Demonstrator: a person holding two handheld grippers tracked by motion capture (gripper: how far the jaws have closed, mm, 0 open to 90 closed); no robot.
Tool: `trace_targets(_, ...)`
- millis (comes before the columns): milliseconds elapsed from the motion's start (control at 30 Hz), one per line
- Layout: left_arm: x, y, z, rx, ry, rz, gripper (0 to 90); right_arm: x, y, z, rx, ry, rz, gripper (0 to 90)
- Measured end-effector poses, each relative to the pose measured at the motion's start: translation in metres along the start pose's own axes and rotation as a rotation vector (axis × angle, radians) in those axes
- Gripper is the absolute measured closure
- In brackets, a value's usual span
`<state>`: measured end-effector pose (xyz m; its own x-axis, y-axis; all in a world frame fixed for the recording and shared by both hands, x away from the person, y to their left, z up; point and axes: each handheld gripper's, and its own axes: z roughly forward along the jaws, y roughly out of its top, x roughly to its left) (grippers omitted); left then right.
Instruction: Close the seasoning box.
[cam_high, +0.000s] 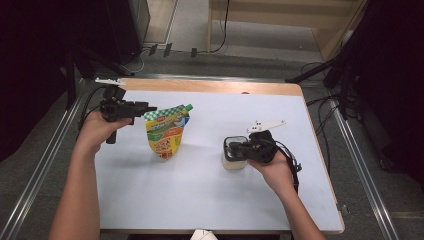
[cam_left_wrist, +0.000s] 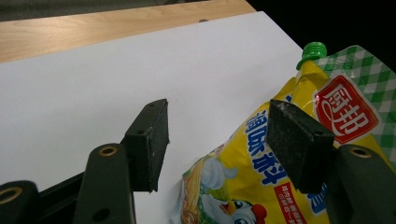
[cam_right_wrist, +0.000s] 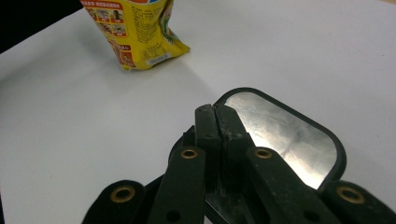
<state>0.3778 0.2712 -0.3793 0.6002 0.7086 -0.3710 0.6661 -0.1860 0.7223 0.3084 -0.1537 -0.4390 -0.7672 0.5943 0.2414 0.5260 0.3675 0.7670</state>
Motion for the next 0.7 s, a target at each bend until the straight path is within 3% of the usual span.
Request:
trace_targets(367, 0.003, 0.000, 0.001, -0.007, 0.005, -0.008, 40.4, 0.000, 0.000, -0.003, -0.009, 0.028, 0.011, 71.0)
trace_targets(600, 0.004, 0.001, 0.002, -0.017, 0.007, -0.010, 40.7, -0.004, 0.001, -0.009, -0.052, 0.023, 0.014, 59.1)
trace_targets(700, 0.006, 0.001, 0.004, -0.019, 0.006, -0.017, 40.9, -0.009, -0.001, -0.014, -0.085, 0.003, 0.019, 49.4)
